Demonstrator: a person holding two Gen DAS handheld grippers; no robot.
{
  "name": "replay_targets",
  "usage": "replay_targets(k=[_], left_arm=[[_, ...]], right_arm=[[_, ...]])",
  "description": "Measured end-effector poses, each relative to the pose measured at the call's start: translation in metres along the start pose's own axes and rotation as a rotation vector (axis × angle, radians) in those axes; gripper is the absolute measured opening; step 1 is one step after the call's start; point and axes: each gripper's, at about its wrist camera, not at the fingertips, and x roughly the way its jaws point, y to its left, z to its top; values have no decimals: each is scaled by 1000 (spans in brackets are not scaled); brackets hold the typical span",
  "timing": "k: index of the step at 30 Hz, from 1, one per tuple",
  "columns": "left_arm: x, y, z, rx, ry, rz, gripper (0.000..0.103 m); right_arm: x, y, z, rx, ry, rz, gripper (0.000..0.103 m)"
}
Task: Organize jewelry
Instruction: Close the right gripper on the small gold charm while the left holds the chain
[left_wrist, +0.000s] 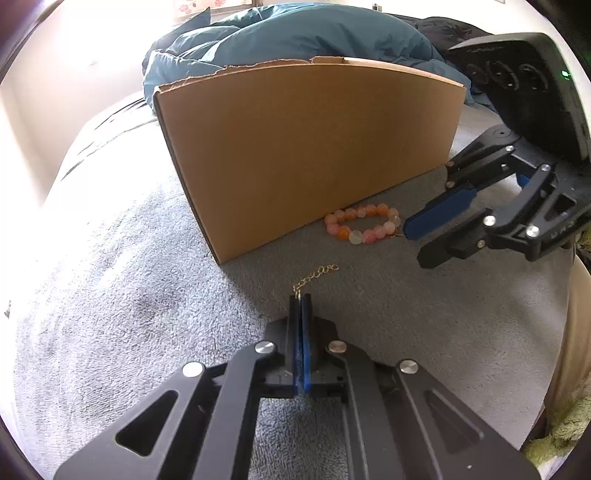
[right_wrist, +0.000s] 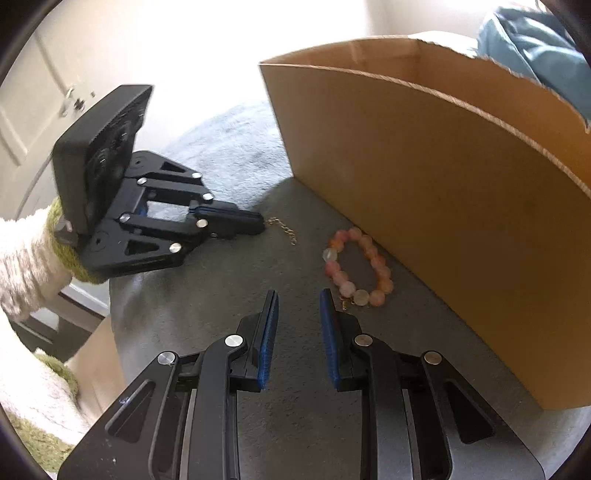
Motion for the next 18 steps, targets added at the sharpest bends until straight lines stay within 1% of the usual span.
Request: replay_targets(k=[3, 6, 7, 9, 10, 12, 15, 18], left_arm=[[0, -1, 1, -1, 0, -1, 1], [1, -1, 2, -2, 2, -2, 1], [2, 0, 3, -2, 1, -2, 1], [2, 0, 3, -1, 0, -1, 1], [2, 0, 3, -1, 0, -1, 1], [2, -1, 2, -2, -1, -3, 1], [1, 0, 1, -4, -4, -5, 1], [0, 0, -1, -4, -5, -6, 1]], right_arm=[[8, -3, 6, 32, 6, 22, 23], [19, -2, 12, 25, 20, -26, 23], [19, 1, 14, 17, 10, -54, 23], [18, 2, 14, 12, -1, -82, 22], [16, 2, 13, 5, -7, -122, 22], [16, 0, 10, 7, -8, -162, 22], [11, -11, 7, 54, -12, -170, 21], [8, -16, 5, 74, -12, -156, 21]])
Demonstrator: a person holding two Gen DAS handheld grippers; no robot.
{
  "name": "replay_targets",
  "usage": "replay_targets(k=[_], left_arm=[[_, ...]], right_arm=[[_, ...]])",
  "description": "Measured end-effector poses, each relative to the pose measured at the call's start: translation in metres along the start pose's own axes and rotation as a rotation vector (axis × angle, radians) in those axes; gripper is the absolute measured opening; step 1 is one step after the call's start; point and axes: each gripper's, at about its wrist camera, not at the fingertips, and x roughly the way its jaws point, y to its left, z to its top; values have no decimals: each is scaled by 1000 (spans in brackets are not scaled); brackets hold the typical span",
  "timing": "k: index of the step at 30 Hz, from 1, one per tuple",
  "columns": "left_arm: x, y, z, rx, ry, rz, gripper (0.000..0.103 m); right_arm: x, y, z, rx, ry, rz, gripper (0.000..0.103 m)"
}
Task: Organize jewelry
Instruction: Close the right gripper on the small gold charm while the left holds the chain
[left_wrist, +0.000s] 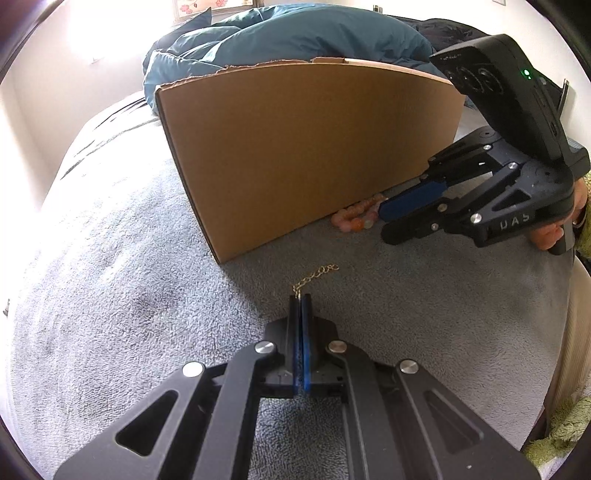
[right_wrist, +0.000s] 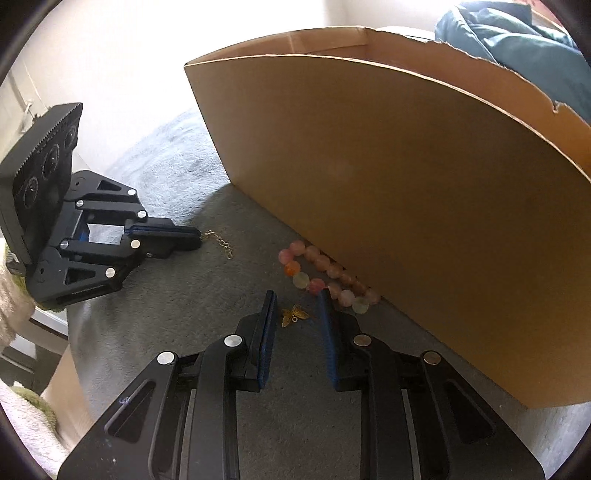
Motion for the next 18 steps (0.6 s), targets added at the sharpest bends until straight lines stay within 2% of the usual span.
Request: replay_targets(k=[9, 13, 18], left_arm=[[-1, 0, 0, -2, 2, -2, 1], [-1, 0, 0, -2, 2, -3, 1], [-1, 0, 1, -4, 4, -7, 1]], right_arm=[[6, 10, 0, -103, 29, -2, 23], [23, 22, 3, -154, 46, 3, 21], [21, 17, -3, -204, 54, 16, 18]])
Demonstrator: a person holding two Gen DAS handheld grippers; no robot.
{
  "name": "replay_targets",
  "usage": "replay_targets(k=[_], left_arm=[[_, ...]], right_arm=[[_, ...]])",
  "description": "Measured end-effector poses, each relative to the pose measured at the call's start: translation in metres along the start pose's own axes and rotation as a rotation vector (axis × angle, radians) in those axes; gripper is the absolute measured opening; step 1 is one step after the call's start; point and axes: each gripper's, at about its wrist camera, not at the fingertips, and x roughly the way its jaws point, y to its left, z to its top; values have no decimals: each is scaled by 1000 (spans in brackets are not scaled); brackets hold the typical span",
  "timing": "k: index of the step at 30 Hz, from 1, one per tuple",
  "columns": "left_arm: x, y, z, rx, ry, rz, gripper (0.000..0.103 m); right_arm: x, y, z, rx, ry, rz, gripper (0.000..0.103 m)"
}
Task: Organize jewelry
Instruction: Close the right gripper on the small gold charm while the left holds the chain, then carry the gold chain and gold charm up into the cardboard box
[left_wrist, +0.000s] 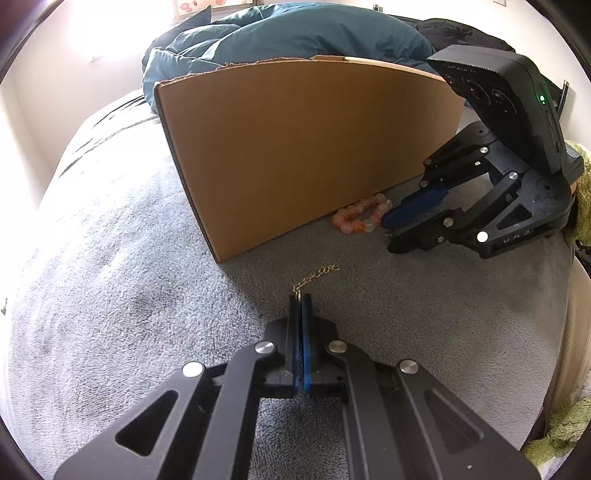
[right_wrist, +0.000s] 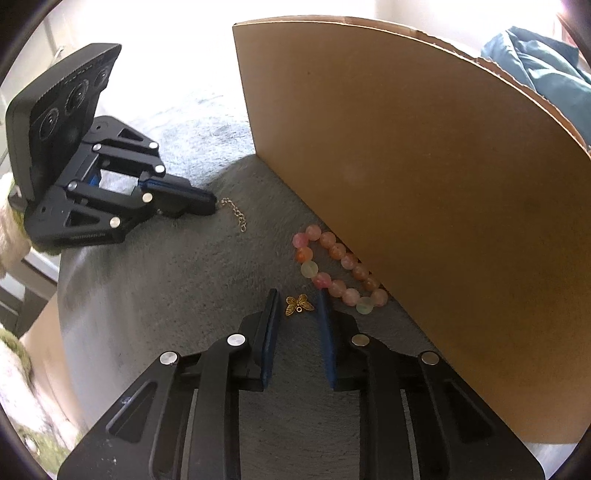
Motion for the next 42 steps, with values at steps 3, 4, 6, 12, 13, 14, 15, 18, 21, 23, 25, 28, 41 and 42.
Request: replay_targets(k=[3, 4, 6, 12, 13, 14, 15, 18, 21, 23, 25, 28, 41, 42], left_arm=[[0, 0, 1, -3, 1, -3, 1], [2, 2, 0, -3, 1, -3, 1], [2, 2, 0, -2, 2, -3, 1], [2, 2, 1, -2, 2, -3, 1], [2, 2, 1, -3, 1, -3, 1], [2, 2, 1, -4, 1, -5, 1], [3, 4, 1, -5, 0, -8, 1], [2, 6, 1, -13, -8, -24, 1], [-1, 10, 1, -15, -21, -34, 1], [-5, 10, 0, -10, -31, -35, 1], [-8, 8, -3, -2, -35, -32, 1], [-16, 5, -4, 0, -44, -22, 1], [-103, -21, 16, 14, -188, 20, 1], [-110, -21, 21, 16, -204, 22, 1]], right_arm=[[-2, -2, -4, -22, -1, 8, 16], [-2, -1, -4, -30, -2, 9, 15], [-3, 0, -5, -47, -6, 8, 14], [-3, 5, -6, -83, -16, 4, 13], [-3, 6, -6, -89, -19, 1, 13], [-4, 7, -6, -93, -21, -2, 13], [-6, 8, -8, -96, -22, -3, 13], [-11, 13, -12, -98, -27, -11, 13], [-20, 14, -14, -94, -25, -21, 13], [-23, 16, -17, -83, -27, -25, 13], [-24, 13, -21, -74, -28, -34, 13], [-24, 17, -24, -52, -35, -46, 13], [-115, 16, -30, 58, -212, -109, 13], [-126, 14, -29, 72, -240, -109, 13]])
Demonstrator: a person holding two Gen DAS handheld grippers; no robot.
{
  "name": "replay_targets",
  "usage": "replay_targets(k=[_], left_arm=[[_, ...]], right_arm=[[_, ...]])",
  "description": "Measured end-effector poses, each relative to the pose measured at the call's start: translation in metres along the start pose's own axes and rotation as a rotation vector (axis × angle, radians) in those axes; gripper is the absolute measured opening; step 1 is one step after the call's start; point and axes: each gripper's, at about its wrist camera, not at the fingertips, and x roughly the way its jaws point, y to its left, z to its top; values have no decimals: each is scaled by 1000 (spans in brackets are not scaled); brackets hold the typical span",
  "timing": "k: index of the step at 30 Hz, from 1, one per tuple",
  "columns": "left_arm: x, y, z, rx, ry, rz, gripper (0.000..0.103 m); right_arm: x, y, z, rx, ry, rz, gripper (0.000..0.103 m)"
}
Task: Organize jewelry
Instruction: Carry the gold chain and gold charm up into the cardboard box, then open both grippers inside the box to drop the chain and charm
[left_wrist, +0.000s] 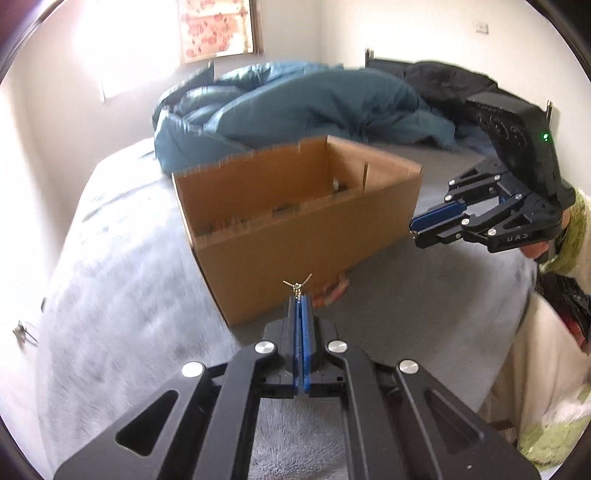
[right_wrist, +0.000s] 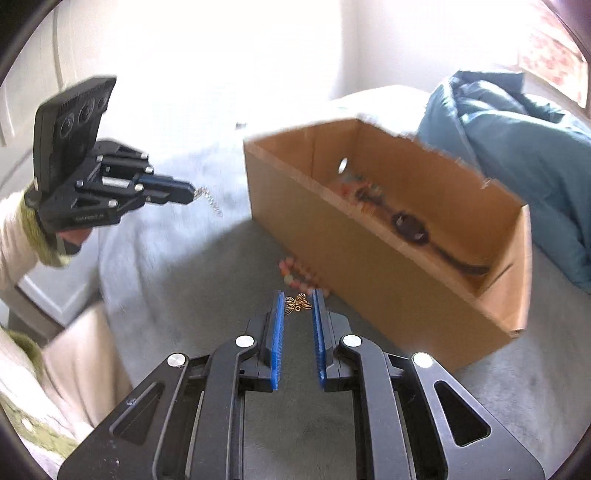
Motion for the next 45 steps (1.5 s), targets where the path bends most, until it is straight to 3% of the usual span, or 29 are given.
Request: replay_targets(k=[8, 15, 25, 30, 36, 40, 45], left_arm=[[-24, 4, 62, 15, -115, 11, 1], [33, 19, 102, 4, -59, 15, 1], [118, 47, 105, -12, 107, 58, 1], [142, 58, 97, -54, 180, 71, 1], [145, 61, 93, -73, 181, 54, 5], [142, 58, 93, -64, 171, 60, 17], [135, 58, 94, -84, 154, 65, 19]], right_arm=[[-53, -33, 42, 45, -163, -41, 13], [-32, -74, 67, 98, -146, -70, 13], [38, -105, 59, 124, 32, -75, 13], [51, -109, 54, 124, 68, -77, 14], [46, -113, 52, 138, 57, -77, 24], [41, -115, 50, 150, 42, -82, 29], [29, -116, 48, 164, 13, -89, 37]])
